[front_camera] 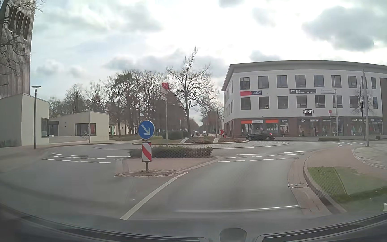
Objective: Follow the waypoints while adhering to traffic rules and regulations
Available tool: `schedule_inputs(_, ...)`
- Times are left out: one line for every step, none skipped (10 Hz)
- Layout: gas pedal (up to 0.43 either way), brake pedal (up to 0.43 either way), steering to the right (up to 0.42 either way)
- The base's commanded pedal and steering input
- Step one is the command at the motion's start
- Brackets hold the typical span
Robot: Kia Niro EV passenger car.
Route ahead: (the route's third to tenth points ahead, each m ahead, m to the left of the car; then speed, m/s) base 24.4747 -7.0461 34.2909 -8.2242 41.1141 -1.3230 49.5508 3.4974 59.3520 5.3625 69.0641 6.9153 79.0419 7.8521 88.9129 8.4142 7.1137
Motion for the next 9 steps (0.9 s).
schedule_inputs(0.008,0.0,0.084)
schedule_inputs(0.02,0.0,0.093)
schedule_inputs(0.039,0.0,0.103)
schedule_inputs(0.059,0.0,0.111)
schedule_inputs(0.067,0.0,0.117)
schedule_inputs(0.087,0.0,0.121)
schedule_inputs(0.098,0.0,0.127)
schedule_inputs(0.11,0.0,0.13)
schedule_inputs(0.11,0.0,0.131)
